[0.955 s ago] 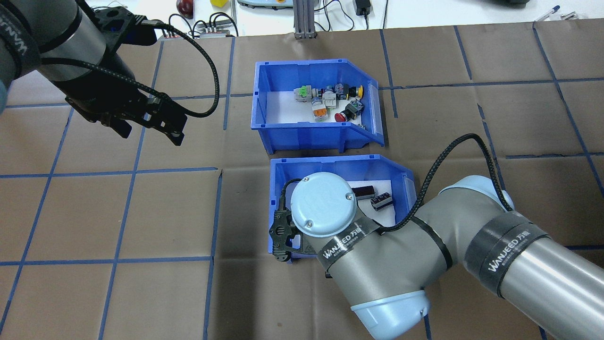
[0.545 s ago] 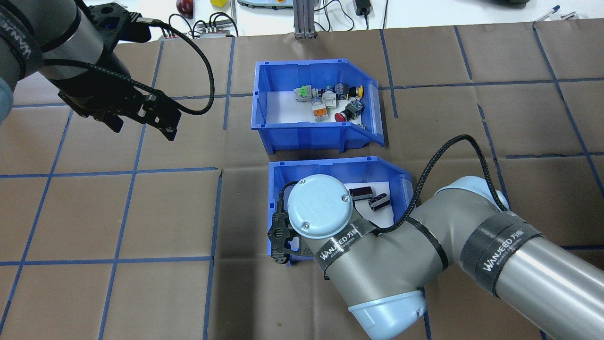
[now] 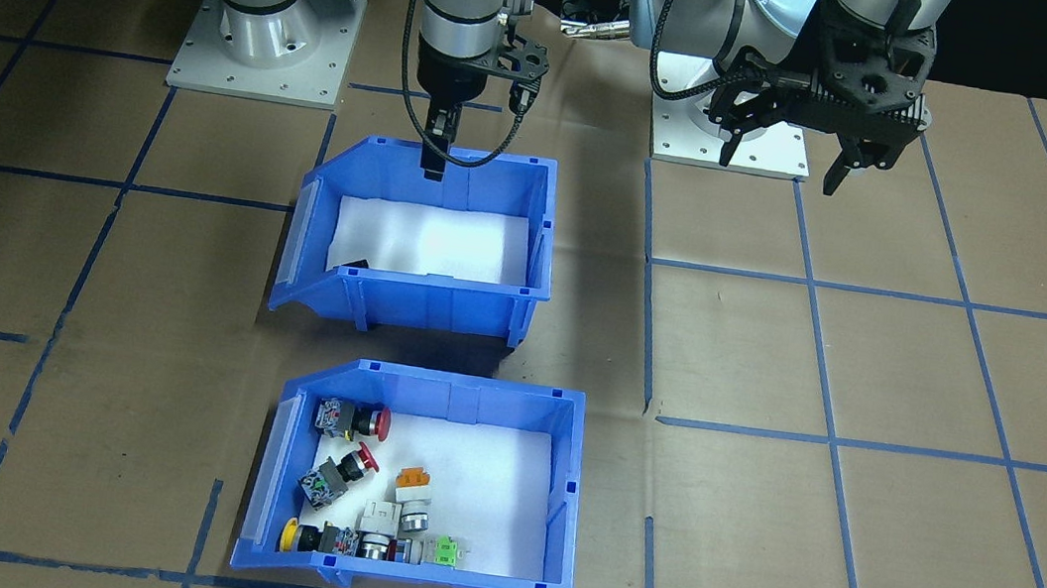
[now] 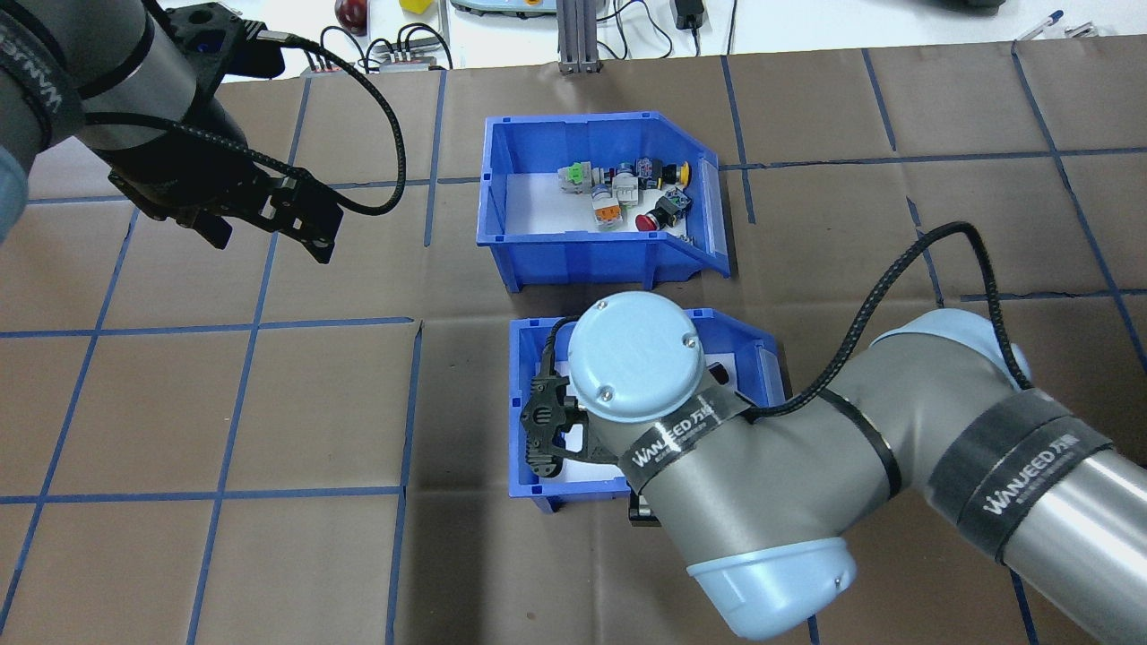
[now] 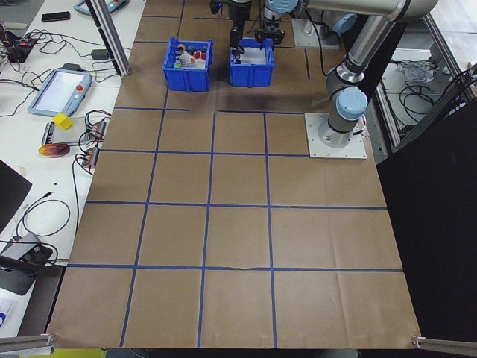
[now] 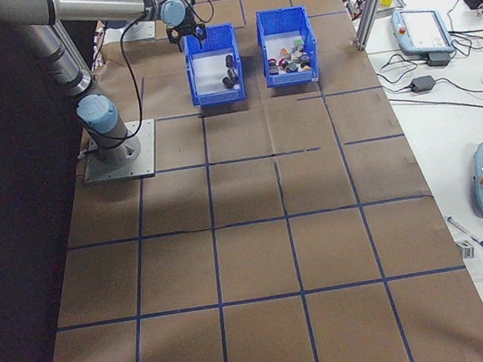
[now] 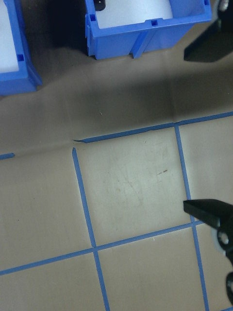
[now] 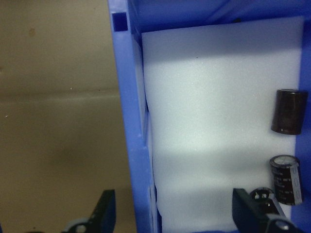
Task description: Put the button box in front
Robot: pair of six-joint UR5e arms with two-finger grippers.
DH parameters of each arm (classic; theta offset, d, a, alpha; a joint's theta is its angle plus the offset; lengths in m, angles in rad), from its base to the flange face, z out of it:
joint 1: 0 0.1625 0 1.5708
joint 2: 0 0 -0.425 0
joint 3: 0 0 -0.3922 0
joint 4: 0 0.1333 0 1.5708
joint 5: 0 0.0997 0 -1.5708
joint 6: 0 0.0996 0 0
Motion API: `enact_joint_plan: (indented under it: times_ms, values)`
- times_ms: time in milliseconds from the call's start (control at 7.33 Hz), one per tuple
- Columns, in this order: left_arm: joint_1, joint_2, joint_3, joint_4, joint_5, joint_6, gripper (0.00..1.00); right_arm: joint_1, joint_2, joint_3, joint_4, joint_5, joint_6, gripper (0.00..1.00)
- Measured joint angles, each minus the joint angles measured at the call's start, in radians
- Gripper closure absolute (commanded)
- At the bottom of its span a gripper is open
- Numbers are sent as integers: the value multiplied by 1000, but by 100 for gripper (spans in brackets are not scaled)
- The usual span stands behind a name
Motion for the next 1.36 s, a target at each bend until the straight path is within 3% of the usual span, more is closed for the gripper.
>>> enact_joint_plan:
  times_ms: [273, 955, 1364]
  values:
    - [0, -1, -1, 0, 0, 0, 1, -92, -33, -101, 161, -2, 1, 0]
    - [0, 1, -20, 15, -1, 0, 1, -503, -35, -245, 166, 11, 74, 0]
    - [1, 2, -25, 23, 0, 0, 1, -581, -4, -343, 212, 15, 458, 0]
